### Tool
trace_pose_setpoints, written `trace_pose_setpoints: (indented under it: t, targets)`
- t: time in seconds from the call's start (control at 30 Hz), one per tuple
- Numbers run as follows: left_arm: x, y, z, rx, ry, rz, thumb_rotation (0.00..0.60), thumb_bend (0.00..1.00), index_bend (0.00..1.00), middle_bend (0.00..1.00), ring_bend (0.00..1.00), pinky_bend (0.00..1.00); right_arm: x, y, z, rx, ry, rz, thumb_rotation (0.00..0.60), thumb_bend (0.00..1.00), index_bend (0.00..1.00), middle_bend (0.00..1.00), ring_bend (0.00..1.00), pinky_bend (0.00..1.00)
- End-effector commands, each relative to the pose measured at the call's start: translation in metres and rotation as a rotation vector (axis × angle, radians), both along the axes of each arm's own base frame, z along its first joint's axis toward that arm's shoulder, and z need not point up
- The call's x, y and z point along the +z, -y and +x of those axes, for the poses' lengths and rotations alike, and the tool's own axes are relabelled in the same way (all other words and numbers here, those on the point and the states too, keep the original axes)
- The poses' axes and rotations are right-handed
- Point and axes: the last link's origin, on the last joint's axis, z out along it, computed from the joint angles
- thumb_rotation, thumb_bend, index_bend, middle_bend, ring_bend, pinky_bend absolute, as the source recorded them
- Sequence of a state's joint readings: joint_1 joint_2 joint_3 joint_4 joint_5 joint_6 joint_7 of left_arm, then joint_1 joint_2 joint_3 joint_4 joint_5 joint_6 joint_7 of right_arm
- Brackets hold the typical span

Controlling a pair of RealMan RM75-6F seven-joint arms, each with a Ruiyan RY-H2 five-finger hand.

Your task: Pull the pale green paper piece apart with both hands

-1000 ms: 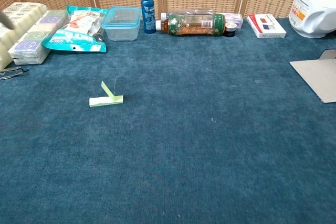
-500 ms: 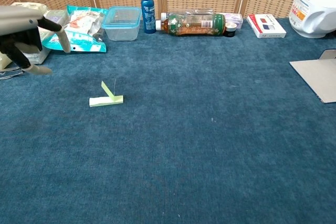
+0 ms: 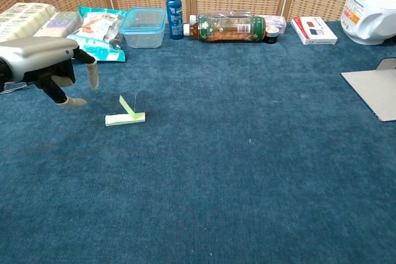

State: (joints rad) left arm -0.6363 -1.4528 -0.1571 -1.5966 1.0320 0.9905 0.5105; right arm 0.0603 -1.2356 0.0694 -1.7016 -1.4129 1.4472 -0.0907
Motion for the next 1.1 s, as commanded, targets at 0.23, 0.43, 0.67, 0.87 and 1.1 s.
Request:
trace_pose_setpoints:
  t: [0.23, 0.43, 0.67, 0.87, 1.1]
  targets:
    - [-0.017, -0.001, 0.003, 0.014, -0.007, -0.020, 0.600, 0.26, 0.44, 1.00, 1.00, 1.00, 0.001, -0.002, -0.004, -0.015, 0.002, -0.003, 0.600, 0.47, 0.11, 0.22, 0.04, 0.15]
    - [-0.029, -0.001, 0.004, 0.027, -0.011, -0.038, 0.600, 0.26, 0.44, 1.00, 1.00, 1.00, 0.002, -0.003, -0.007, -0.021, 0.002, -0.006, 0.600, 0.47, 0.11, 0.22, 0.04, 0.15]
    - [-0.040, 0.000, 0.009, 0.032, -0.010, -0.049, 0.600, 0.26, 0.44, 1.00, 1.00, 1.00, 0.004, -0.004, -0.009, -0.030, 0.001, -0.010, 0.600, 0.47, 0.11, 0.22, 0.04, 0.15]
    - [-0.045, -0.002, 0.011, 0.045, -0.016, -0.049, 0.600, 0.26, 0.44, 1.00, 1.00, 1.00, 0.005, -0.006, -0.012, -0.038, 0.001, -0.013, 0.600, 0.47, 0.11, 0.22, 0.04, 0.15]
    - [-0.050, -0.002, 0.013, 0.050, -0.024, -0.059, 0.600, 0.26, 0.44, 1.00, 1.00, 1.00, 0.006, -0.008, -0.014, -0.047, -0.001, -0.015, 0.600, 0.47, 0.10, 0.22, 0.04, 0.15]
